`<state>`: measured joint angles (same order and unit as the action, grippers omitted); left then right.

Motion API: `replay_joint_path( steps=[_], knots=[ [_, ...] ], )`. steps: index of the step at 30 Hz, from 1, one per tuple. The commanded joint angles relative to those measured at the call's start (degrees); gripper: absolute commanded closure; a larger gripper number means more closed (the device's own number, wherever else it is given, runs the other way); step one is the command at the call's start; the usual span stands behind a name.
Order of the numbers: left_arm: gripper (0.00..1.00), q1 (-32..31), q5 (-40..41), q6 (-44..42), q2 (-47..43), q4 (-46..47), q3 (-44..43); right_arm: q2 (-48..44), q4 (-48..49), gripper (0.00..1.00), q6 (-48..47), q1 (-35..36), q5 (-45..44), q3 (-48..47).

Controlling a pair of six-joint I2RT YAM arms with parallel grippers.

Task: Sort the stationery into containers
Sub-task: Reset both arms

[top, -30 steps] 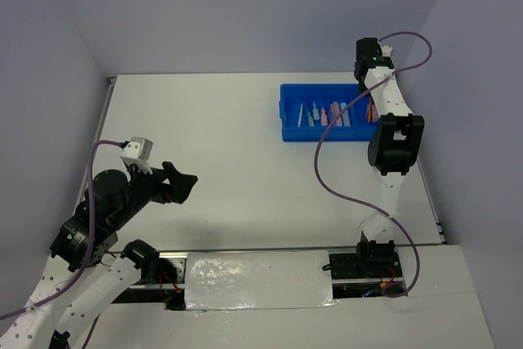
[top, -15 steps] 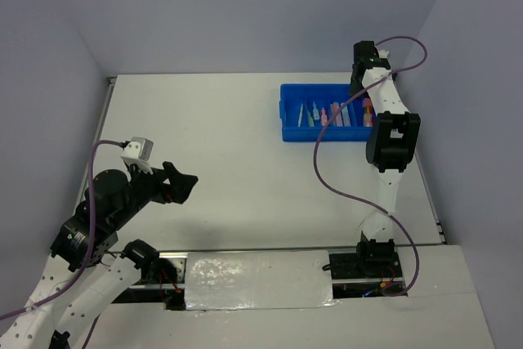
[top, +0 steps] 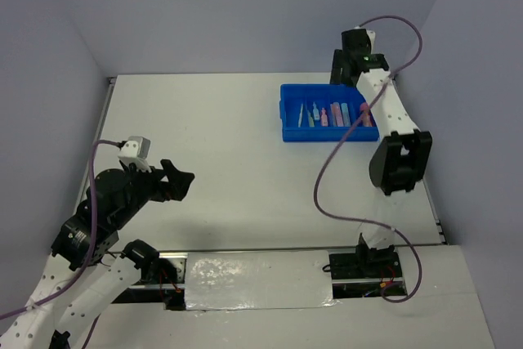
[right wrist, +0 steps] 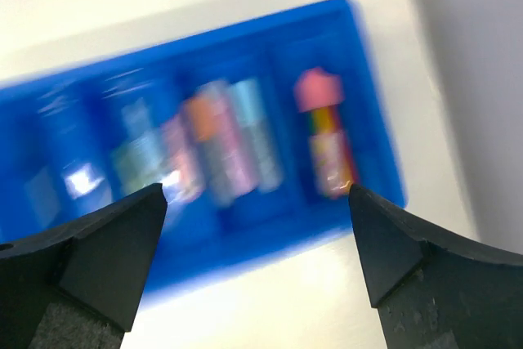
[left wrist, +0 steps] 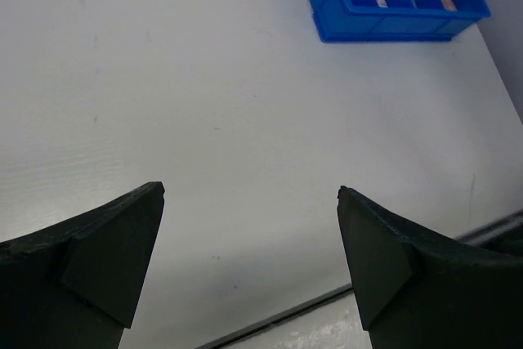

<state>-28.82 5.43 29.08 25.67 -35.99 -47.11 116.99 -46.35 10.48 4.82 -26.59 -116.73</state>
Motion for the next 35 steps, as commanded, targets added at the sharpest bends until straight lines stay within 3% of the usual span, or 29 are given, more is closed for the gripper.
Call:
replay_joint_path(
  steps=[1, 2, 5, 11, 21, 28, 35],
  knots=[
    [0.01, 1.74, 10.61, 3.07, 2.27, -1.36, -2.01, -20.09, 10.02, 0.0, -4.05, 7.1, 8.38, 11.74],
    [0.01, 2.53, 12.48, 3.7, 3.24, -2.58, -3.32, -23.96, 13.01, 0.0, -5.54, 9.05, 9.09, 21.53],
    [0.01, 5.08, 18.44, 5.19, 7.63, -5.67, -5.7, -41.08, 21.38, 0.0, -4.87, 15.82, 7.35, 36.59],
    [0.01, 5.53, 30.67, 5.29, 12.65, -10.06, -10.62, -61.57, 19.1, 0.0, 1.2, 20.4, 7.78, 52.09],
    [0.01, 5.53, 39.12, 4.85, 7.73, -9.37, -9.32, -83.75, 5.58, 0.0, 3.23, 20.41, 8.66, 56.17],
    [0.01, 5.53, 35.01, 3.8, 0.88, -5.33, -4.31, -94.56, 7.66, 0.0, 3.32, 20.49, 11.12, 63.88],
    [0.01, 5.62, 33.24, 2.83, 3.51, -5.06, -4.74, -93.35, 7.41, 0.0, 3.93, 20.41, 10.94, 64.08]
  ],
)
